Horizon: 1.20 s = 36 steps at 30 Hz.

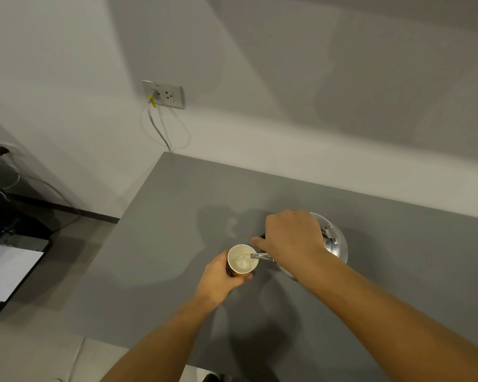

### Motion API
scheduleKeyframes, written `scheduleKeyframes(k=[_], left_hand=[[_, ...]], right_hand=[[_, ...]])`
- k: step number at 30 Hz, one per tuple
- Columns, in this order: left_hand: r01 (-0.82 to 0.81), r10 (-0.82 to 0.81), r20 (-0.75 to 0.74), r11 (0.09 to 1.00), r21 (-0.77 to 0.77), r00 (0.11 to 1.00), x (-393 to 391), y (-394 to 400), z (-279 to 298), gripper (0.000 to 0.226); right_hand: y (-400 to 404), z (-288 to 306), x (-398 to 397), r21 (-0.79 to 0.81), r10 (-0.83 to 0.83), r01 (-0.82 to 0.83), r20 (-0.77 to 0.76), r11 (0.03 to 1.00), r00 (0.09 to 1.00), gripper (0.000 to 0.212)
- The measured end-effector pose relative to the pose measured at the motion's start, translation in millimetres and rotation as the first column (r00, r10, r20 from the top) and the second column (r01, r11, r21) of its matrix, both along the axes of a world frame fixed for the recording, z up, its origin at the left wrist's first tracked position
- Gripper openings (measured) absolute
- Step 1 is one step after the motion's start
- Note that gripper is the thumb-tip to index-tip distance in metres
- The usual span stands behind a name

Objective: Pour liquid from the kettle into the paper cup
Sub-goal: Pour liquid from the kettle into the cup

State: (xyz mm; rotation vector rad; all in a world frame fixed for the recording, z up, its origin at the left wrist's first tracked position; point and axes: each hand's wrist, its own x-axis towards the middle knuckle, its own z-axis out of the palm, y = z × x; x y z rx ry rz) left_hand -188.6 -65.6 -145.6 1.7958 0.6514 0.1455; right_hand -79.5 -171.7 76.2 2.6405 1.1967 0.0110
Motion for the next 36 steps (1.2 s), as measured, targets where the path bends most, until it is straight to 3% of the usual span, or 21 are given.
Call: scheduleKeyframes(k=[36], left_hand=[[0.009,-0.009,-0.02,1.0,0.018,1.0,-0.2,-1.0,2.8,0.065]], right_hand=[[8.3,-12.2,1.5,-0.016,0.028,-0.028,0.015,0.999,1.0,0.051]])
